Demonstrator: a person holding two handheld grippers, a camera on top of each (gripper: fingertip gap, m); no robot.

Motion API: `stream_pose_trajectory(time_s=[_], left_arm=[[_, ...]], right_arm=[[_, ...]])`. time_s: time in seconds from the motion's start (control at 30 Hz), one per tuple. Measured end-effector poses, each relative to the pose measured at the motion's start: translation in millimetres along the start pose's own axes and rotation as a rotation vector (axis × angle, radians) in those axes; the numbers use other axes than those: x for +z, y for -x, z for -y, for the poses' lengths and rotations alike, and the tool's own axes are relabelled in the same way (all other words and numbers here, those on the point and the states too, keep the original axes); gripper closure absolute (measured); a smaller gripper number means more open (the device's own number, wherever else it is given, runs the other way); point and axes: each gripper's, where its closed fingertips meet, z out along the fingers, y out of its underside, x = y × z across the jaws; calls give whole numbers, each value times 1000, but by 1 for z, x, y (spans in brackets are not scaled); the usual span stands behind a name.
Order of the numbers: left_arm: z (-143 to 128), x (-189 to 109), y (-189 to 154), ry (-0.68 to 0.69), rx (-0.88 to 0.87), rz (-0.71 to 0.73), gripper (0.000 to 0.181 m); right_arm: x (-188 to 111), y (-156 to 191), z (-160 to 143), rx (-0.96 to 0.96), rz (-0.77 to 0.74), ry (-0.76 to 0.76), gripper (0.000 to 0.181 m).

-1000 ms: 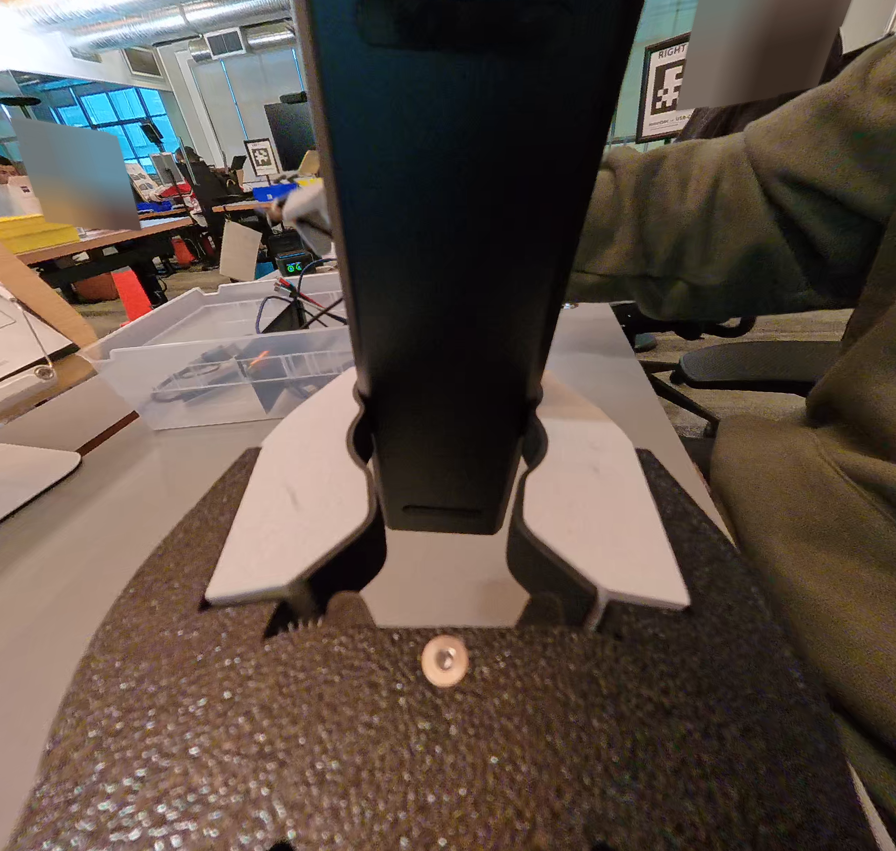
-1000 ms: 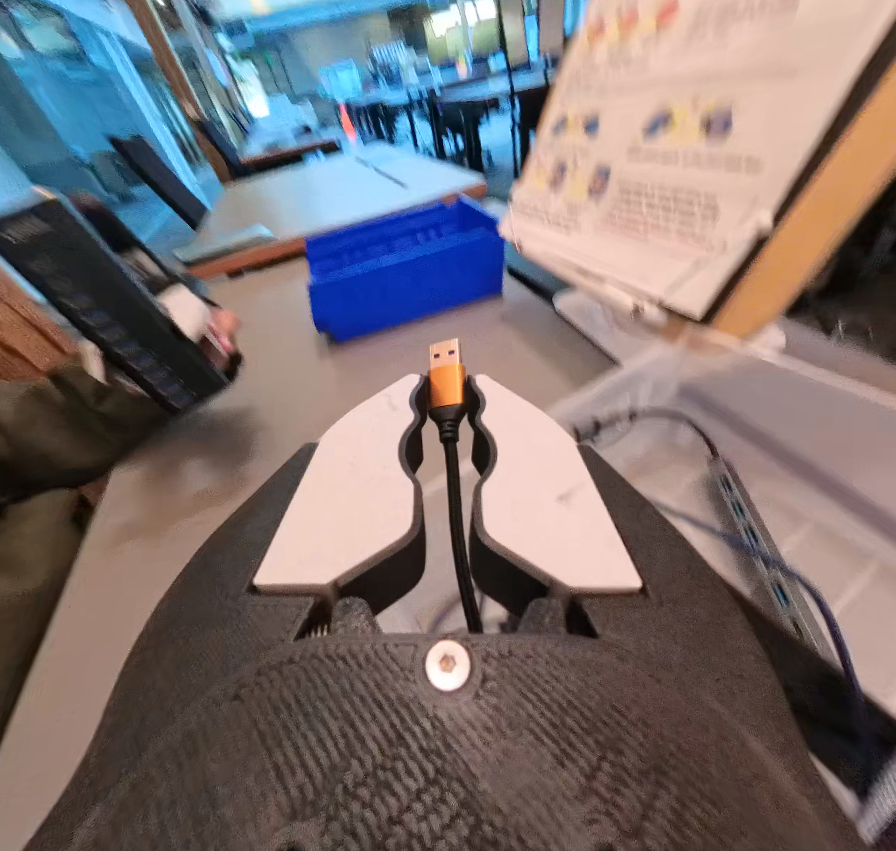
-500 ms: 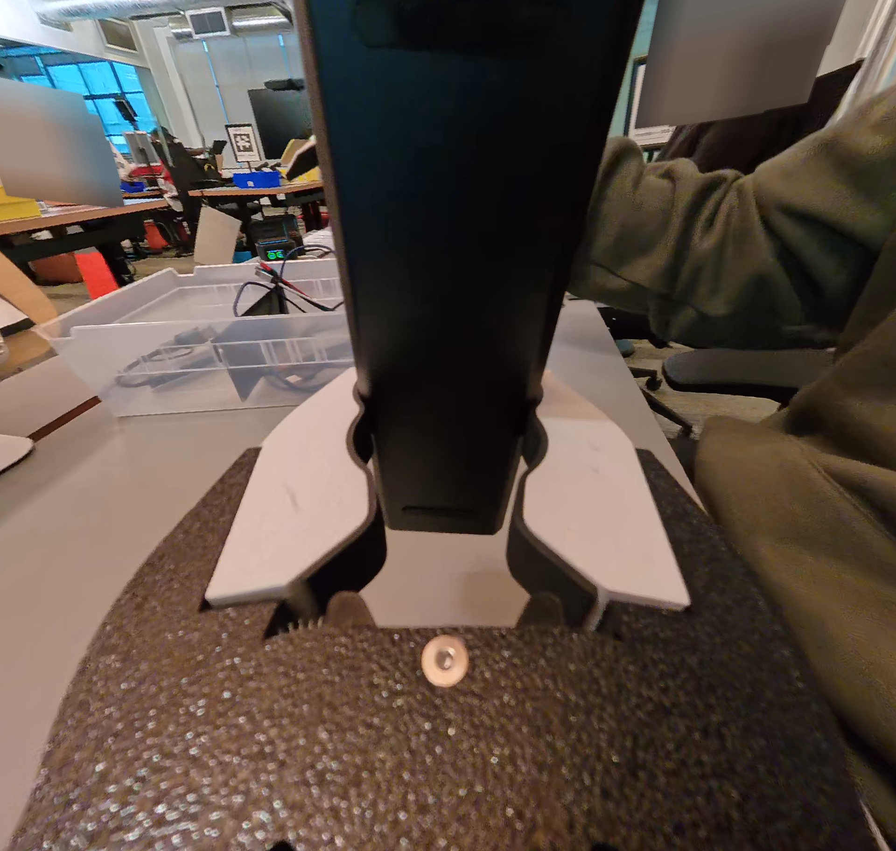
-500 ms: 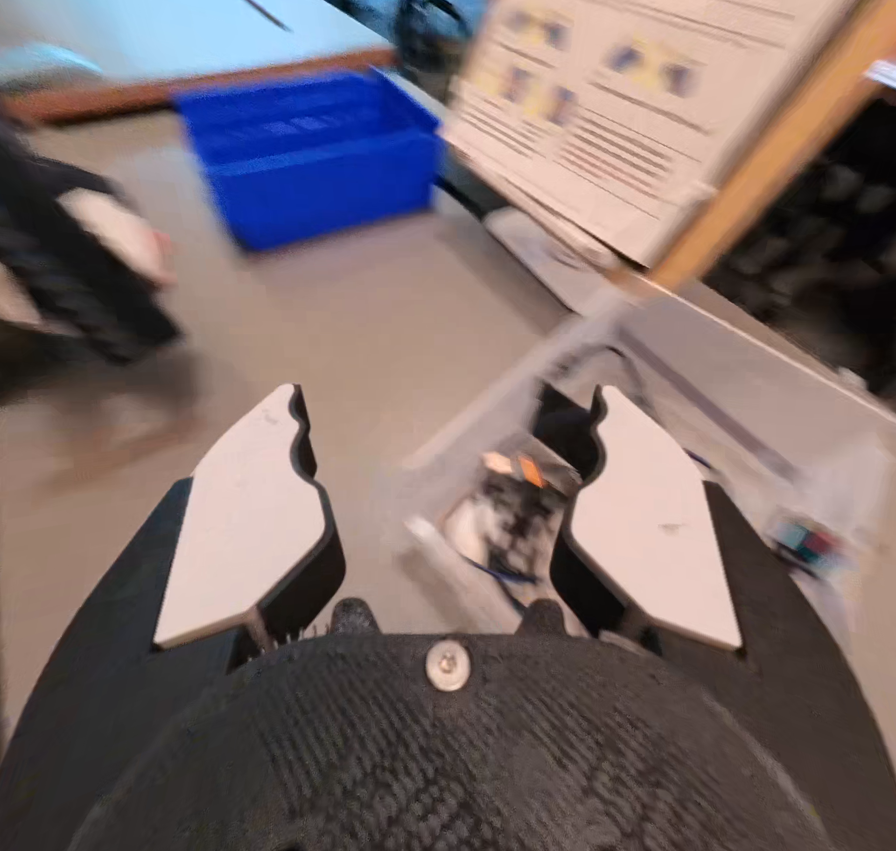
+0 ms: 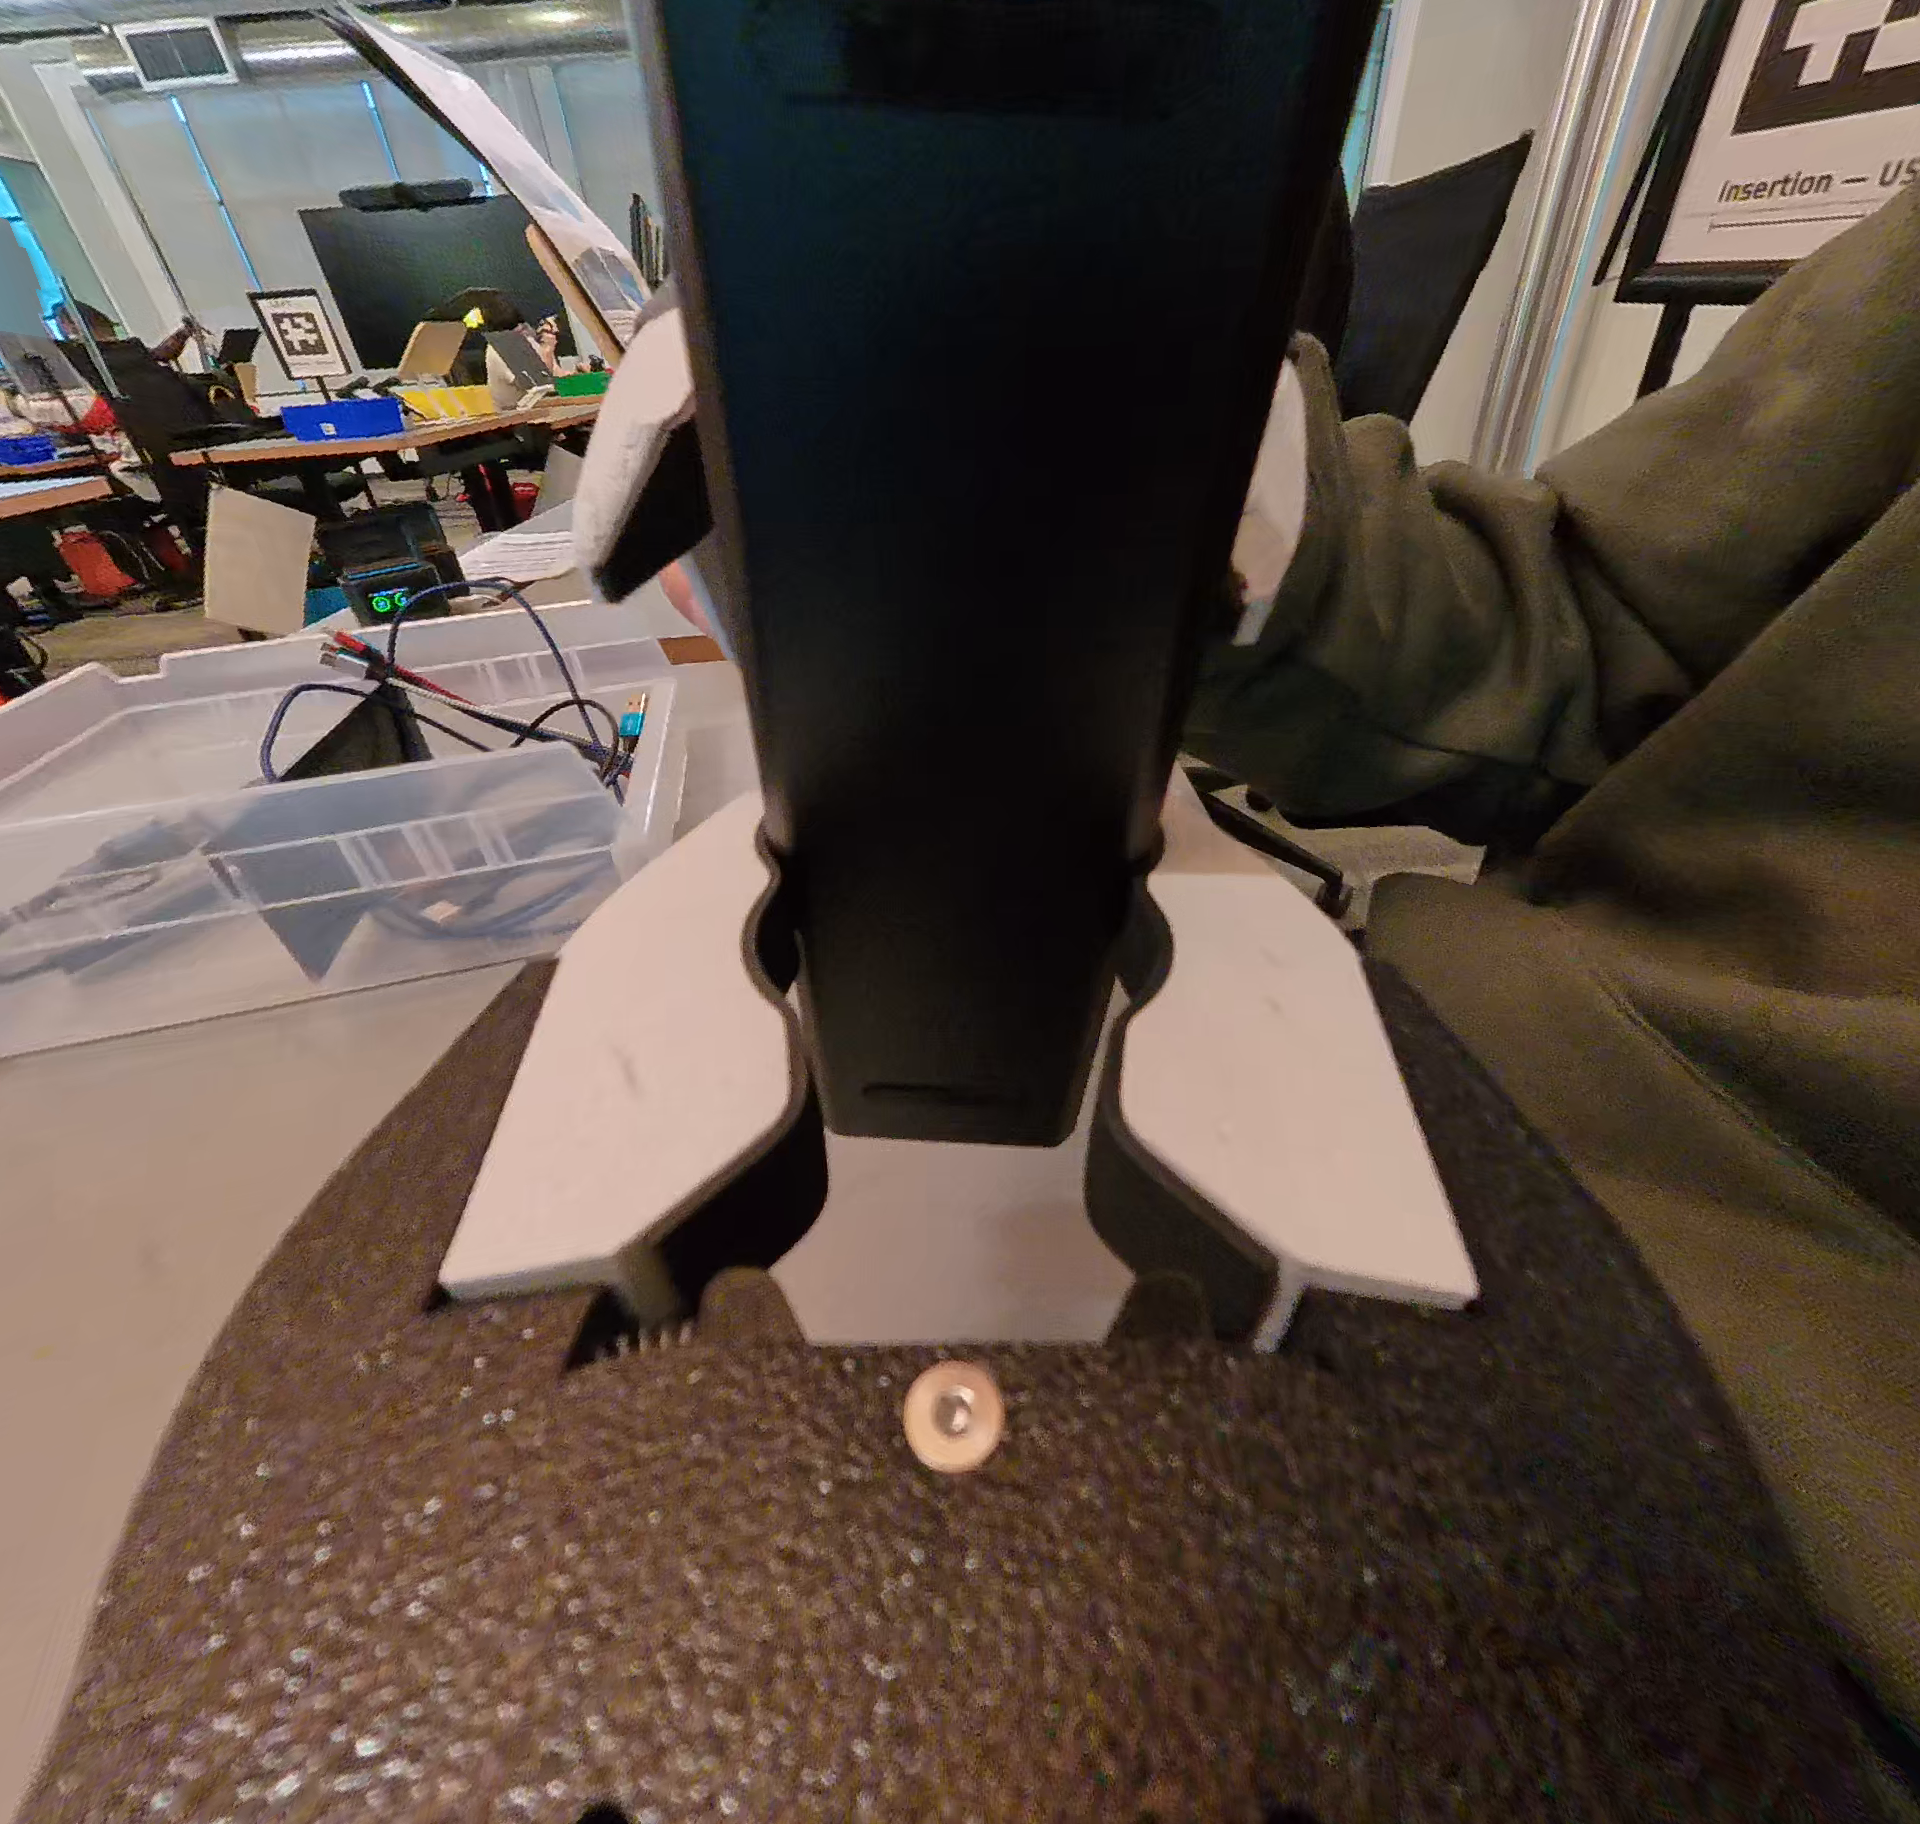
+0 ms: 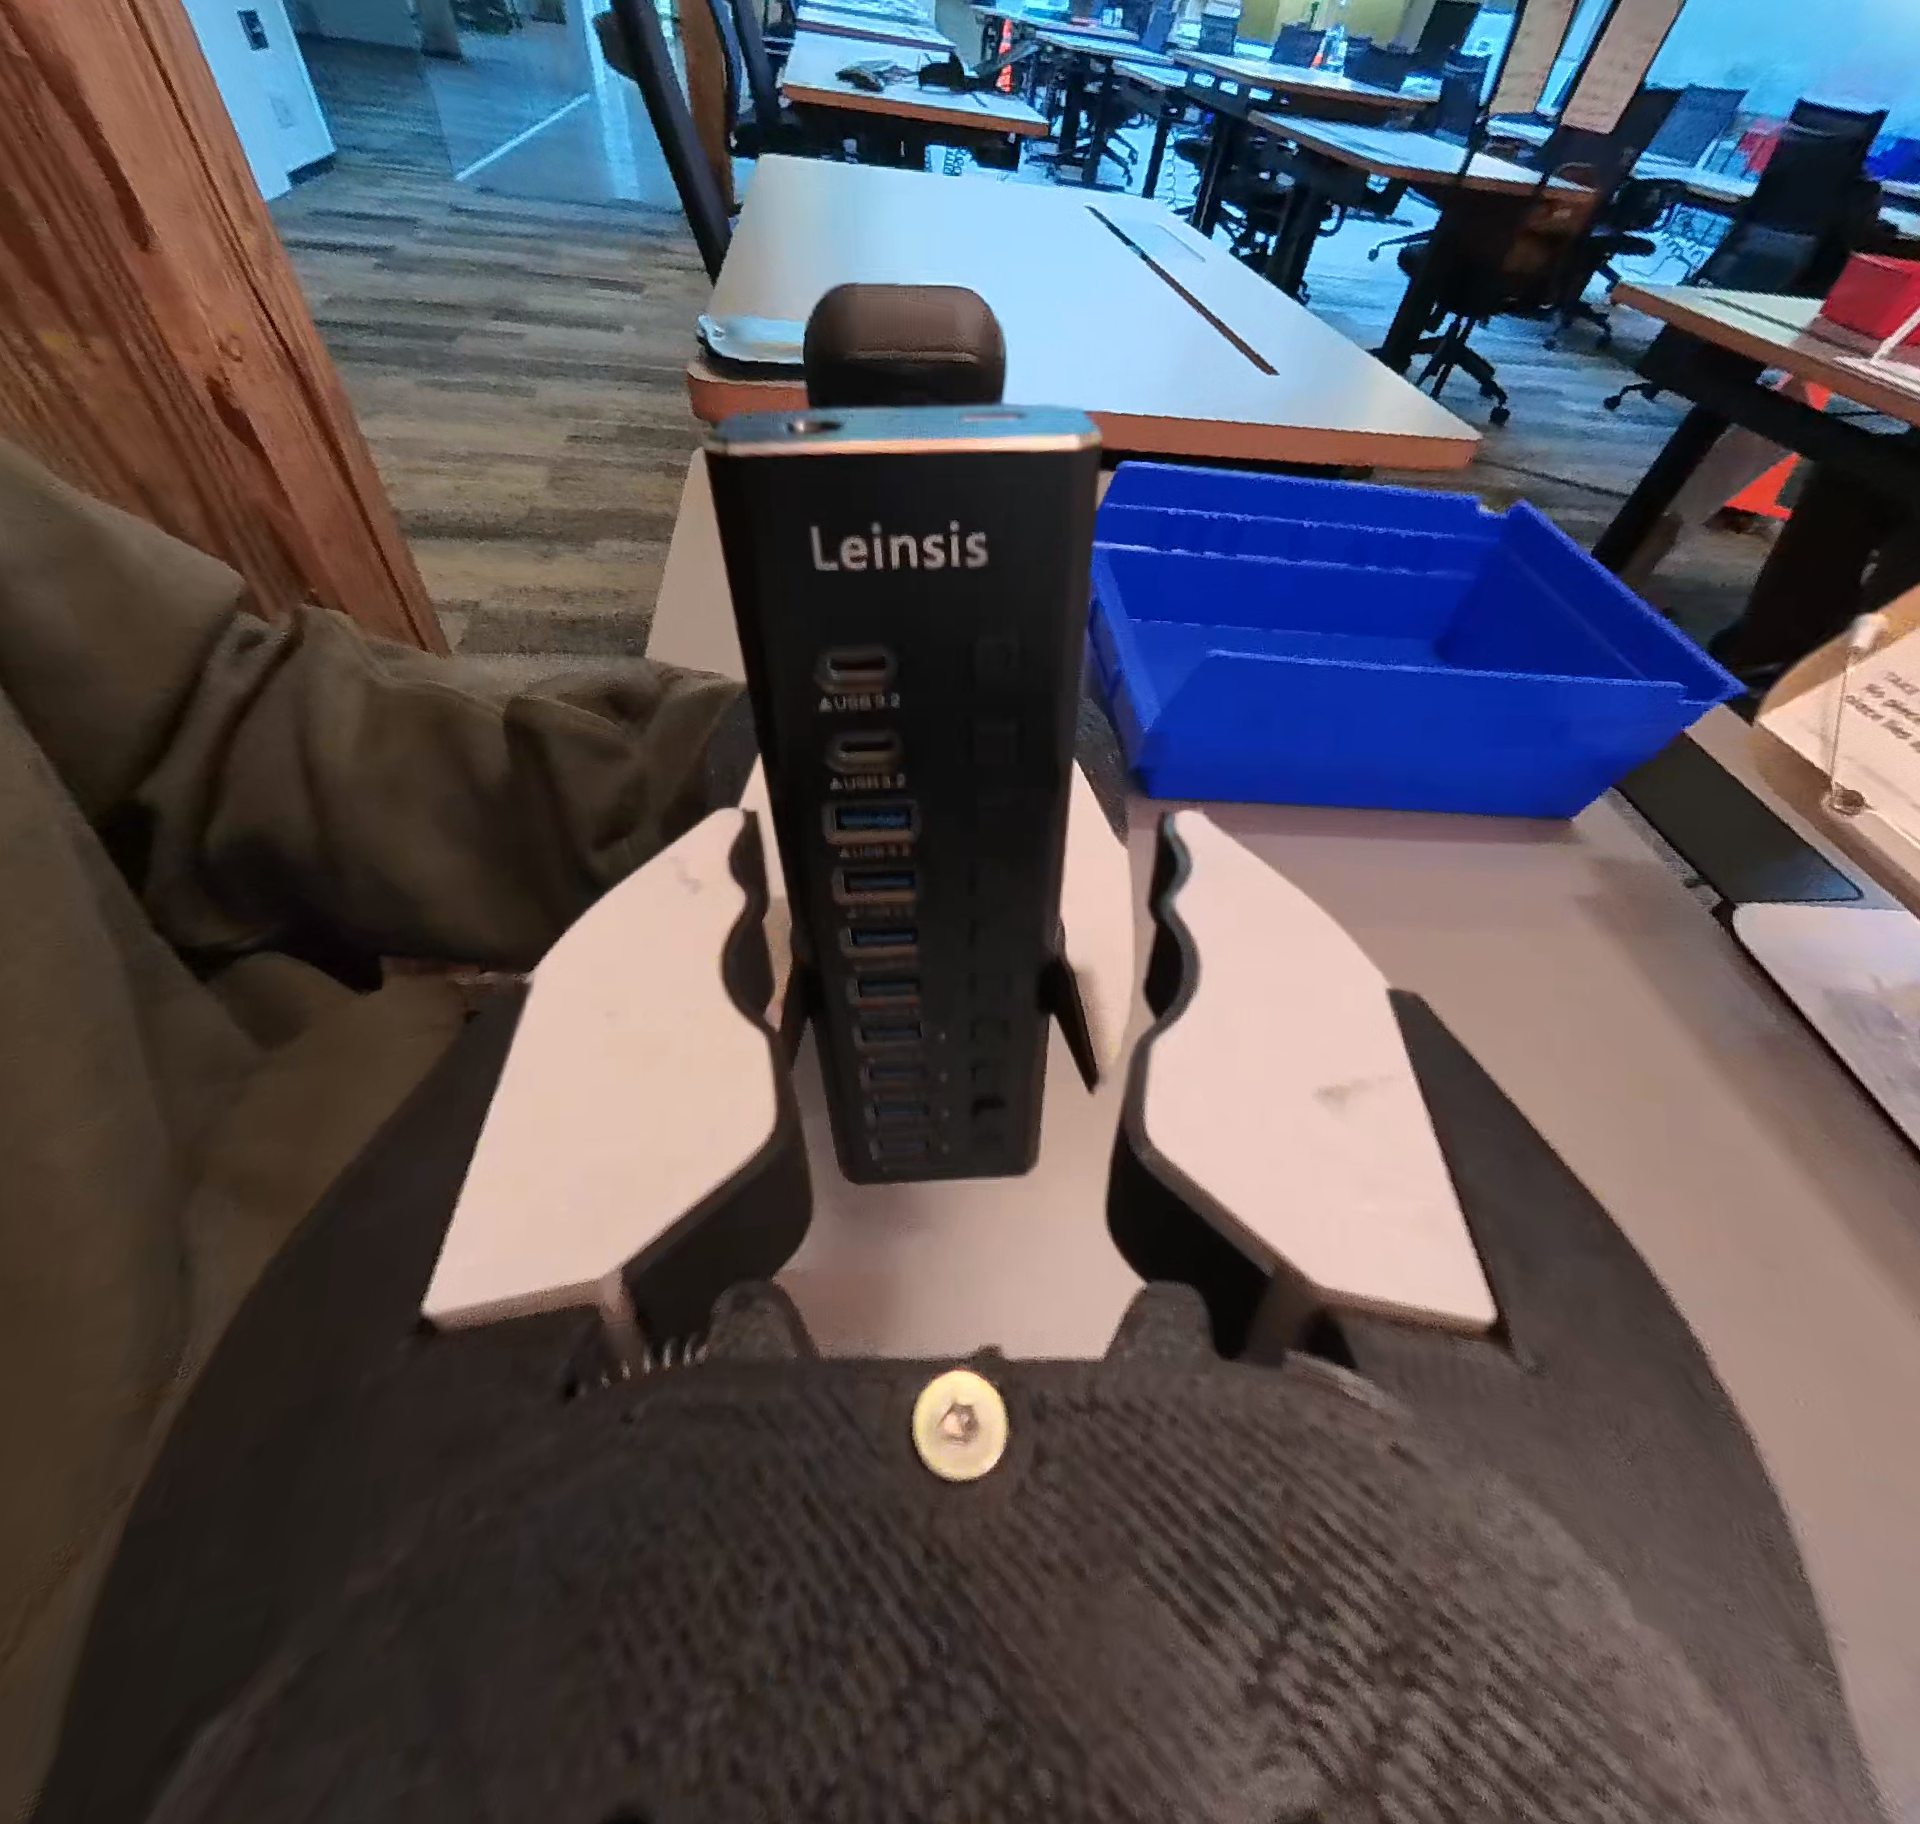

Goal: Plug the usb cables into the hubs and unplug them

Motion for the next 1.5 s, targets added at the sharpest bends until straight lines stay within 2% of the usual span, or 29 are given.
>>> stream_pose_trajectory(time_s=[0.03,0.1,0.17,0.4,0.7,0.9,1.0,1.13,1.23,1.37,1.5], left_arm=[[1,1,-2,3,7,-5,122],[2,4,-3,0,14,-3,122],[3,4,-3,-4,13,0,121],[-1,4,3,6,0,25,122],[-2,4,2,6,26,28,121],[3,8,6,-25,-7,63,119],[-4,3,22,3,-17,164,116],[-2,-11,41,-39,-83,256,110],[-1,-21,48,-69,-127,281,113],[-9,-24,53,-53,-136,299,115],[-19,-21,57,-16,-150,313,114]], right_arm=[[2,4,-1,5,17,14,116],[6,5,-7,4,9,65,115],[7,9,-7,7,19,69,124],[11,2,-15,-43,-95,77,123],[12,5,-17,-106,-92,84,123],[3,2,-11,-175,-112,178,123],[-13,-13,1,-205,-172,200,123],[-60,-65,17,-292,-327,281,123],[-112,-134,18,-379,-508,450,123],[-170,-222,-2,-447,-637,734,123],[-195,-290,-43,-501,-625,1001,123]])
